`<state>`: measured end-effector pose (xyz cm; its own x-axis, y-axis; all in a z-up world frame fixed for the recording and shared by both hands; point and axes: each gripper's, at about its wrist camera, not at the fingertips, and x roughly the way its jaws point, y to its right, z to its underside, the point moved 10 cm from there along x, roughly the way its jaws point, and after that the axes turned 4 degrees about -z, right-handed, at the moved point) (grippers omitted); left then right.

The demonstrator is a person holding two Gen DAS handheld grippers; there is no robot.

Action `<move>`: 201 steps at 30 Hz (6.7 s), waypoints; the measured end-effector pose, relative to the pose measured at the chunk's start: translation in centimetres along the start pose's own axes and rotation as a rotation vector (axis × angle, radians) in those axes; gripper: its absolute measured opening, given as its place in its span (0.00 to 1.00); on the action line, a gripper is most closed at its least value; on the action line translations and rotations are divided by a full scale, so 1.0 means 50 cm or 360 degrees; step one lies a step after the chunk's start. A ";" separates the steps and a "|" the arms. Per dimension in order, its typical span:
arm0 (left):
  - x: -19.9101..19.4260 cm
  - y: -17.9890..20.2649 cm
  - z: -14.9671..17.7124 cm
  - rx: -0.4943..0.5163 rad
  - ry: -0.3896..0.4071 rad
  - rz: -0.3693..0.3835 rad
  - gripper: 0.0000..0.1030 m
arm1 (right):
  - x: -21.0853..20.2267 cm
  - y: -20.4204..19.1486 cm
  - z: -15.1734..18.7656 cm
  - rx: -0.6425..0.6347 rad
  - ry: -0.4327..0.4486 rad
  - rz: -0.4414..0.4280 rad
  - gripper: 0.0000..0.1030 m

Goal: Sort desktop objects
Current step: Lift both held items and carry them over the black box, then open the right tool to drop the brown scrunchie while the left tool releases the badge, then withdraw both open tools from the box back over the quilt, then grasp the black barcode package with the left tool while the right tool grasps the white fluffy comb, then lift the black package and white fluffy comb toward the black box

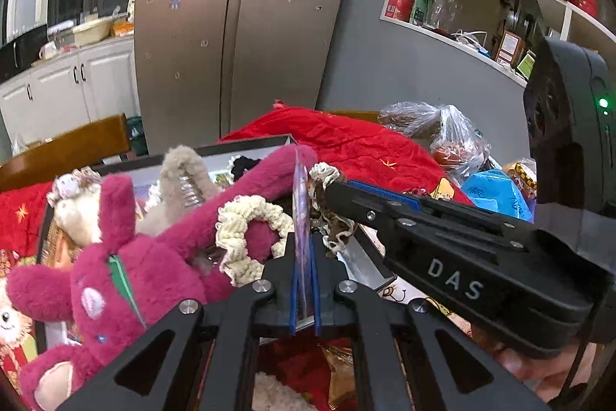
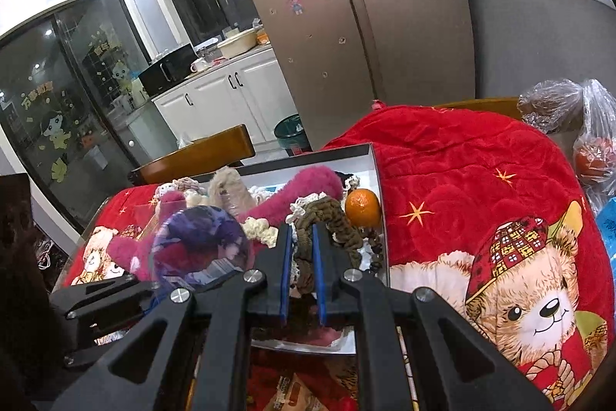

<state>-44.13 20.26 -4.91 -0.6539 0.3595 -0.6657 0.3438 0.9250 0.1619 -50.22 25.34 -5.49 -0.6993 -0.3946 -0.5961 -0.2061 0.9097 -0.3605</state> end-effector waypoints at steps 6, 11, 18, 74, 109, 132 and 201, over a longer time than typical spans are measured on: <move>0.008 -0.018 0.000 -0.0023 -0.0013 -0.0033 0.05 | -0.002 0.010 0.001 0.0016 0.0001 0.0007 0.11; 0.011 -0.026 0.001 -0.0024 -0.0024 -0.0042 0.05 | 0.000 0.015 0.000 0.0031 -0.0001 0.0001 0.11; 0.018 -0.024 0.011 -0.0011 -0.0053 -0.0052 0.06 | 0.007 0.010 0.008 0.0012 -0.0025 0.0002 0.12; -0.076 -0.138 -0.017 -0.0084 0.0057 -0.0317 1.00 | -0.115 0.005 -0.059 0.0065 0.0225 -0.0101 1.00; -0.513 -0.269 0.056 -0.0201 0.0371 -0.0700 1.00 | -0.401 -0.273 0.047 -0.0259 0.0443 -0.0039 1.00; -0.291 -0.357 0.272 -0.0193 -0.0056 -0.0698 1.00 | -0.213 -0.228 0.263 -0.0213 0.0121 0.0125 1.00; -0.275 -0.324 0.260 -0.0132 -0.0031 -0.0542 0.58 | -0.145 -0.236 0.324 -0.0335 -0.0062 0.0237 0.32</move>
<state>-31.93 -1.25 -7.87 -0.7083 0.0267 -0.7054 0.0516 0.9986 -0.0140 -31.65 15.39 -8.56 -0.7063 -0.2555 -0.6602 -0.2436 0.9633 -0.1122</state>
